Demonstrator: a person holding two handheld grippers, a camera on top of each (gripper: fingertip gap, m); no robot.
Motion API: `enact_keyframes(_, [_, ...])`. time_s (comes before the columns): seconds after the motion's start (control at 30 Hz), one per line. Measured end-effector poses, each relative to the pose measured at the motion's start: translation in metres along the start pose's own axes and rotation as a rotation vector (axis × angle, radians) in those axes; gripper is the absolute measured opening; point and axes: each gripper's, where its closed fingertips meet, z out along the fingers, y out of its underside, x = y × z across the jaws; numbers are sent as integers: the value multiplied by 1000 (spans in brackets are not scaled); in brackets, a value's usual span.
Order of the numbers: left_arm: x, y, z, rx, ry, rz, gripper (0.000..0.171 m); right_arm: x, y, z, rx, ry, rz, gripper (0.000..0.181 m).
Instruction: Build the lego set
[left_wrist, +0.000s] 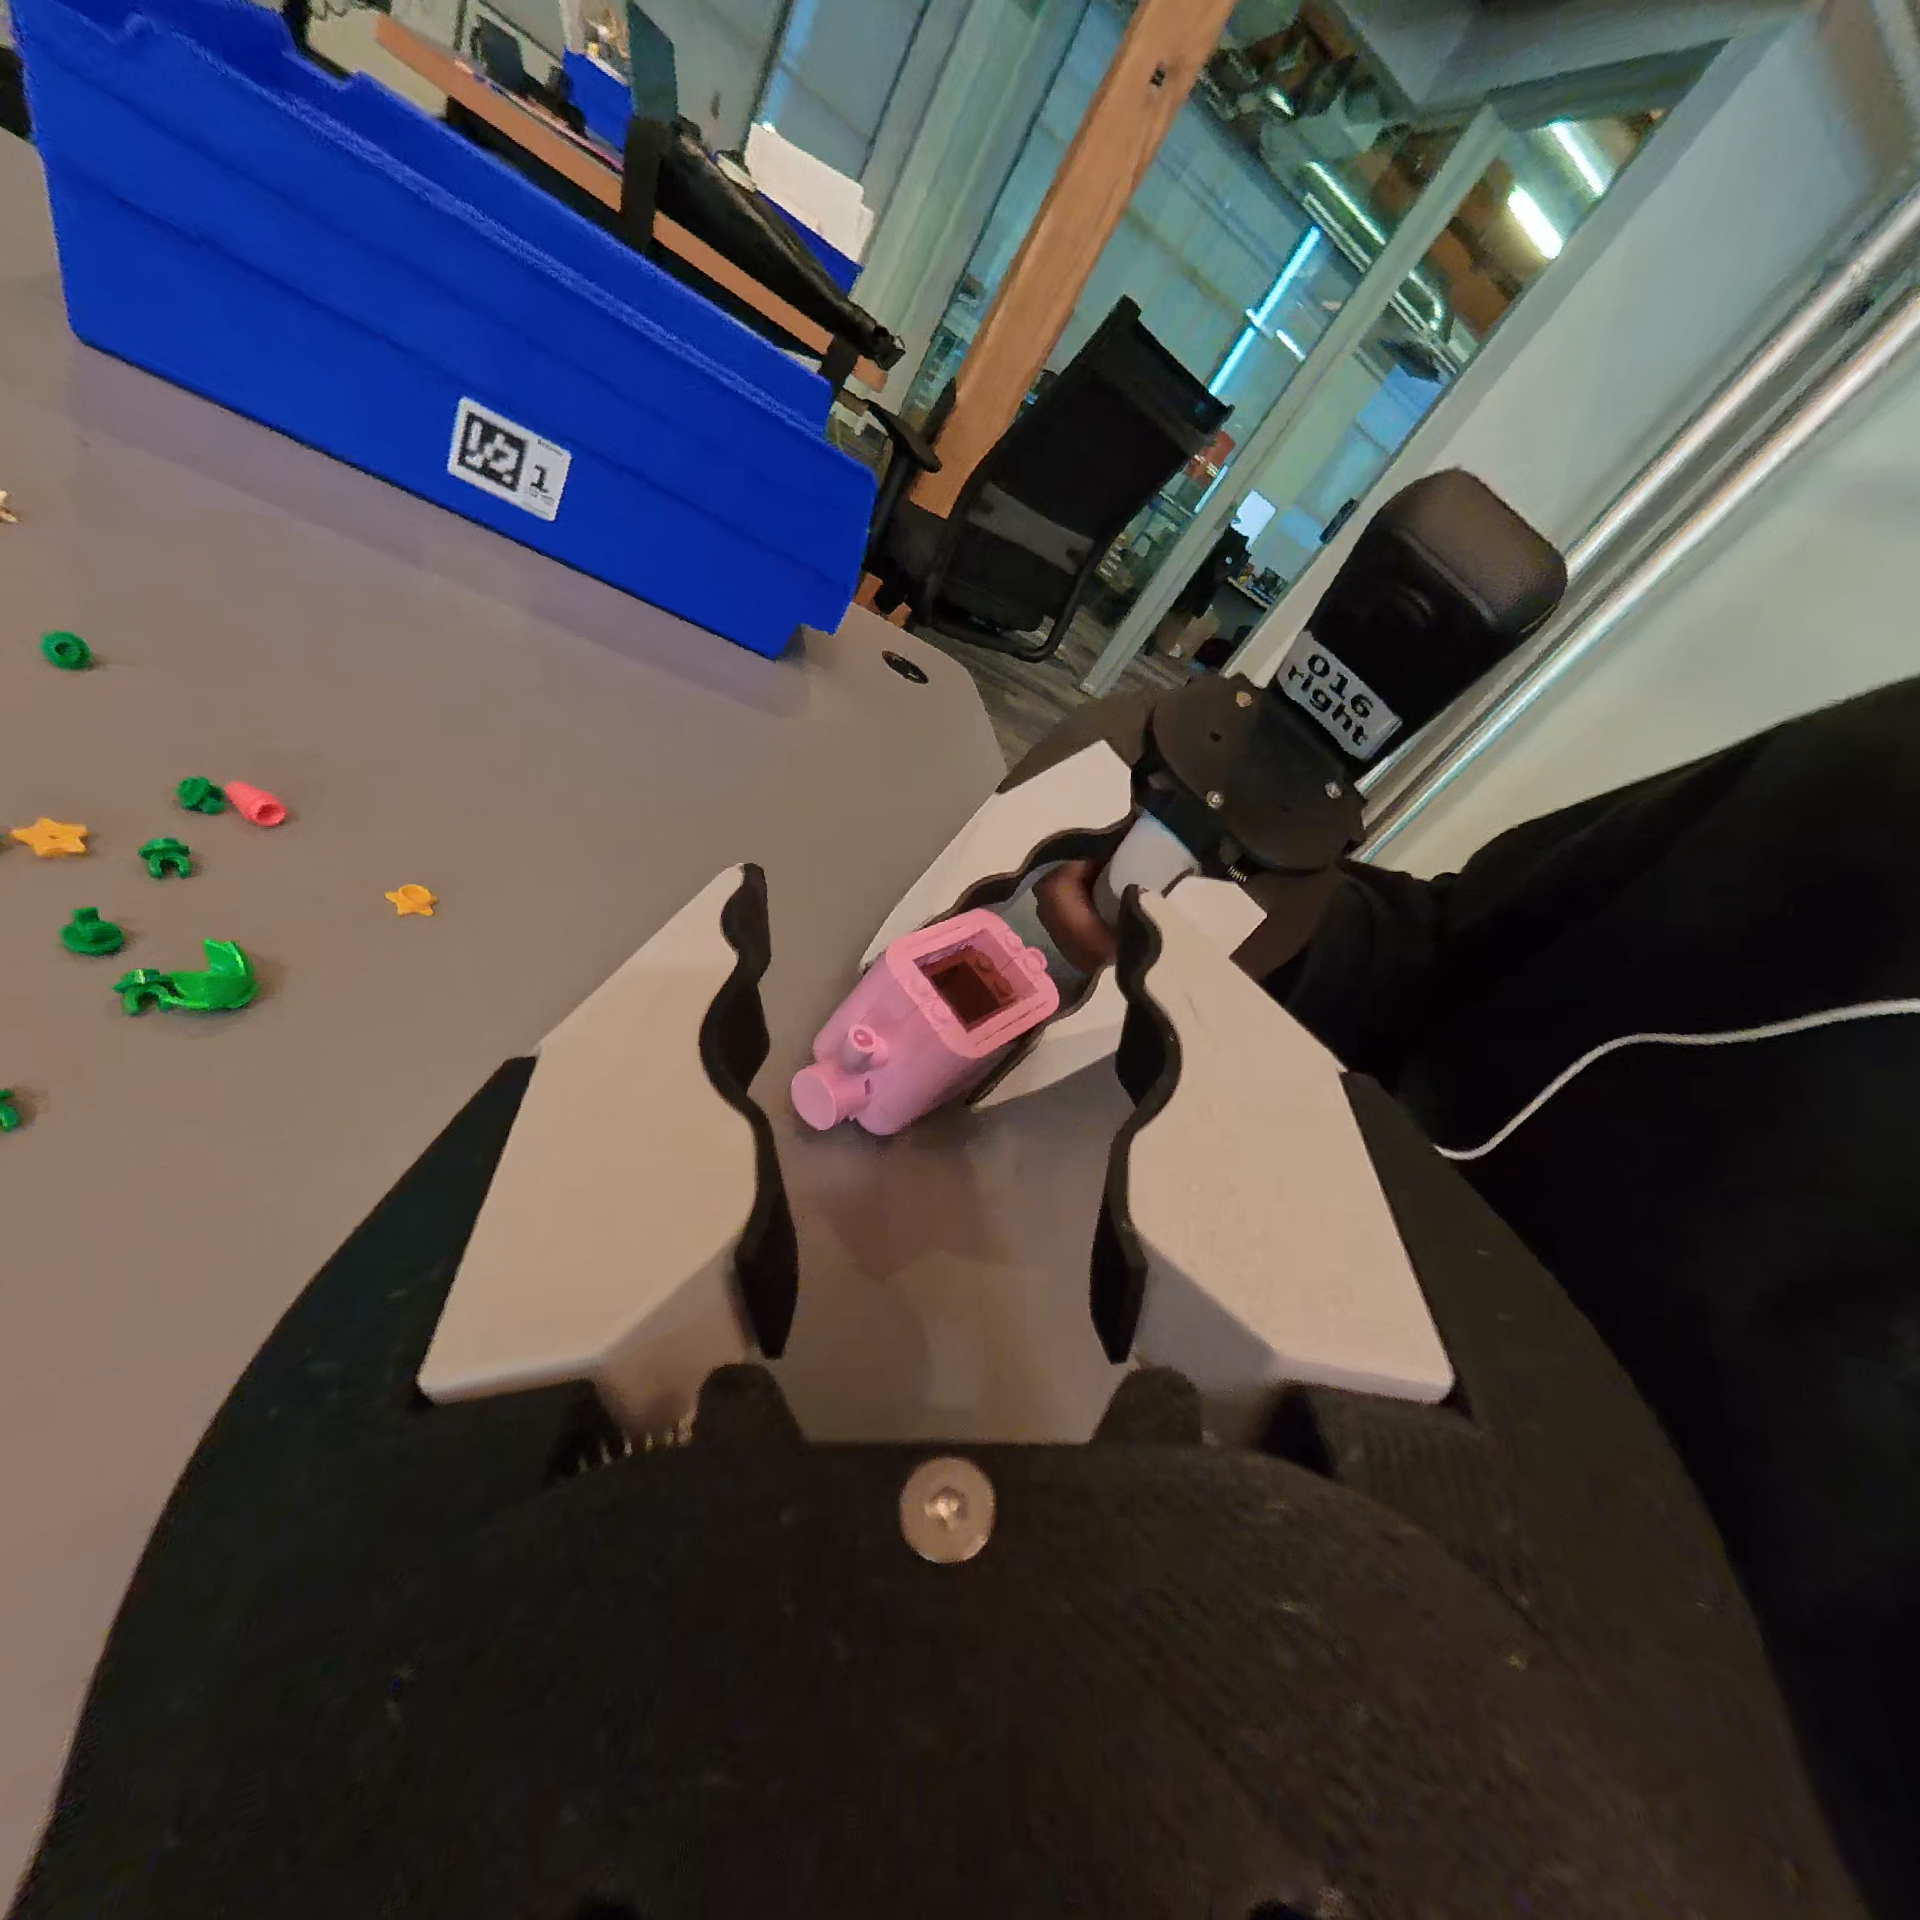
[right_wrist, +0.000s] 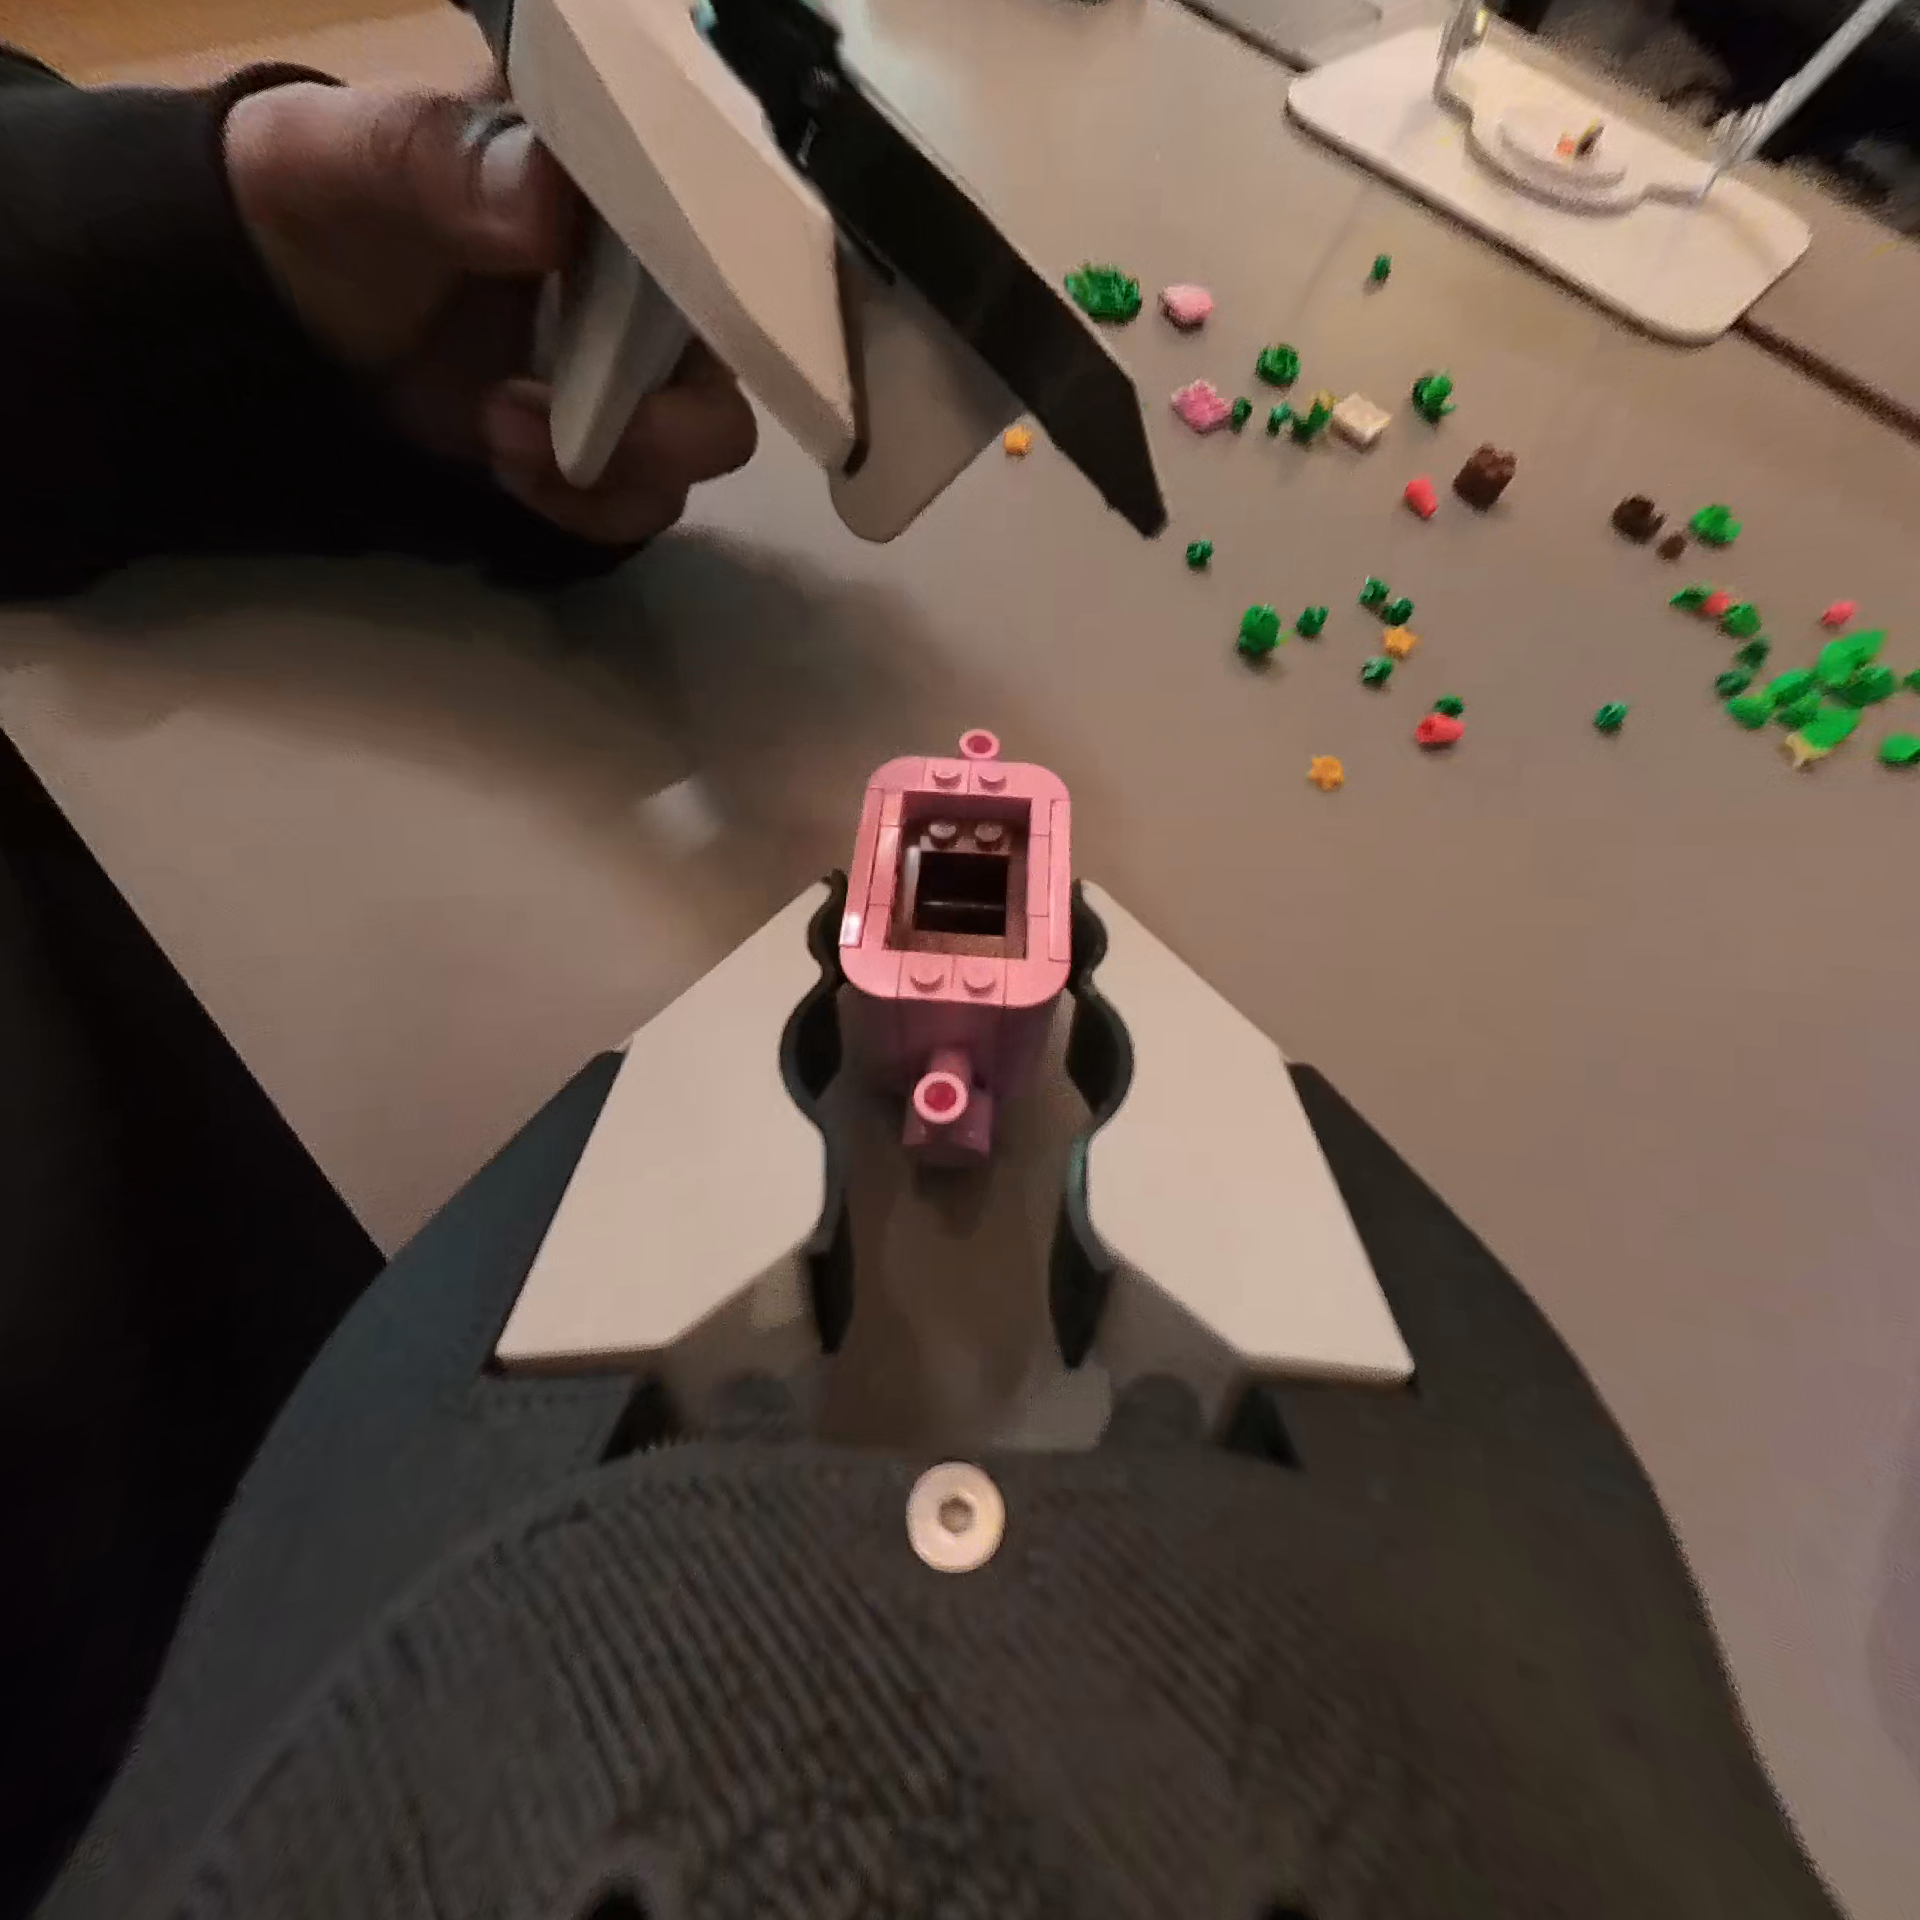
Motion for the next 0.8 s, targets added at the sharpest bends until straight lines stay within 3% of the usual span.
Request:
enact_keyframes(0.23, [29, 22, 10, -130, 129, 127, 80, -11, -27, -21, 36, -5, -252, 40])
enact_keyframes(0.33, [38, 38, 15, -209, 175, 153, 83, -19, -40, -31, 114, -58, -248, 39])
enact_keyframes(0.47, [48, 38, 15, -201, 219, 185, 82, -23, -55, -44, 199, -91, -234, 40])
enact_keyframes(0.63, [56, 35, 17, -159, 241, 226, 70, -29, -73, -54, 294, -160, -134, 39])
enact_keyframes(0.8, [66, 23, 18, -70, 303, 152, 47, -29, -81, -49, 392, -310, 175, 39])
